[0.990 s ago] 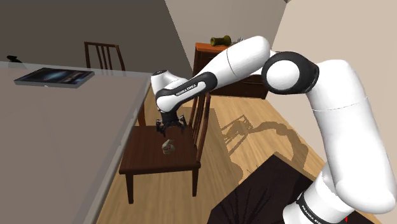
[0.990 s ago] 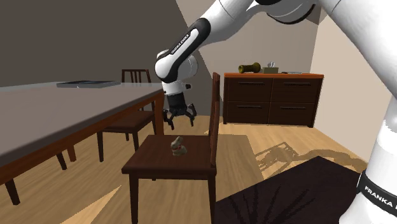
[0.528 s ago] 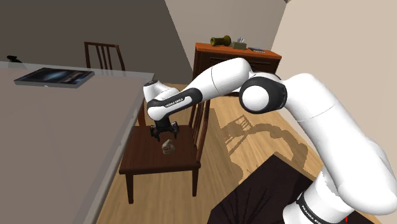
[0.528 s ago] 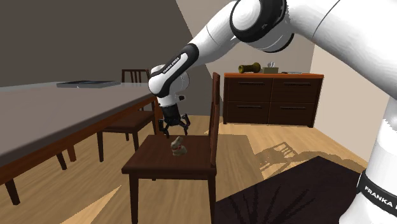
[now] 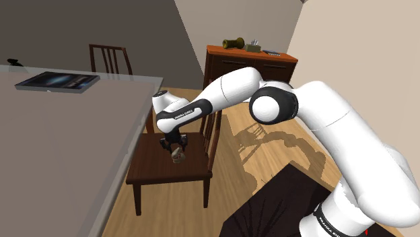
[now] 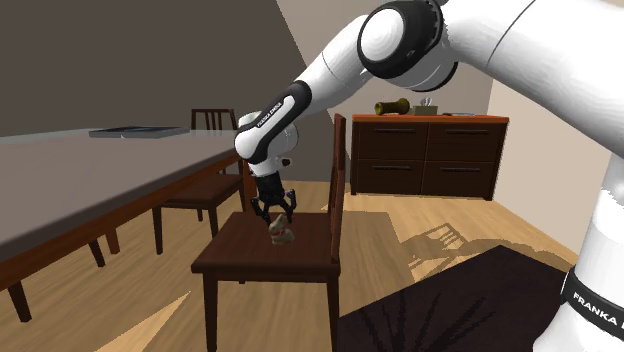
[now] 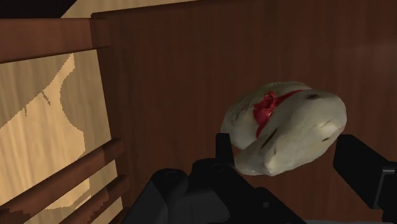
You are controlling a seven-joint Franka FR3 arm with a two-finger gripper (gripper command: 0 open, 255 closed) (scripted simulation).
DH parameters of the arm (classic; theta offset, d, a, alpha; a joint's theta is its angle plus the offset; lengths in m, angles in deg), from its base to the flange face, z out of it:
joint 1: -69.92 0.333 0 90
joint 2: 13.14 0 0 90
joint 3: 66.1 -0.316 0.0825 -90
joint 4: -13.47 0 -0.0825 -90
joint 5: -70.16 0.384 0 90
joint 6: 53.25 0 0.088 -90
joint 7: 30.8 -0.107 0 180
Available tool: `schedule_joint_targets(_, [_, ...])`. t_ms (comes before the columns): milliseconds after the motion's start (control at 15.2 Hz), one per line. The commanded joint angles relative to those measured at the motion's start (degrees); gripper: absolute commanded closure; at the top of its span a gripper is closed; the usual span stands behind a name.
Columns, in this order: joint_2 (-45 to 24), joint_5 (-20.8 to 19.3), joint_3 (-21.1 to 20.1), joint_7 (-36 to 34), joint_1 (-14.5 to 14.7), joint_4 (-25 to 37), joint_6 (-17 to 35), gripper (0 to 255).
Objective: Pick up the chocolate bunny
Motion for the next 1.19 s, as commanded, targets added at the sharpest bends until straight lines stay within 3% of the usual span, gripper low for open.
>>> schedule_joint_targets(0, [-0.2,0.0,0.0,0.0,0.1,0.0,0.1,255])
schedule_joint_targets(462, [-0.1,0.0,-0.1,-0.1,0.1,-0.2,0.1,255])
schedule_joint_targets(1122, [5.3,0.6,-0.6,0.5,-0.3,-1.8,-3.6,255])
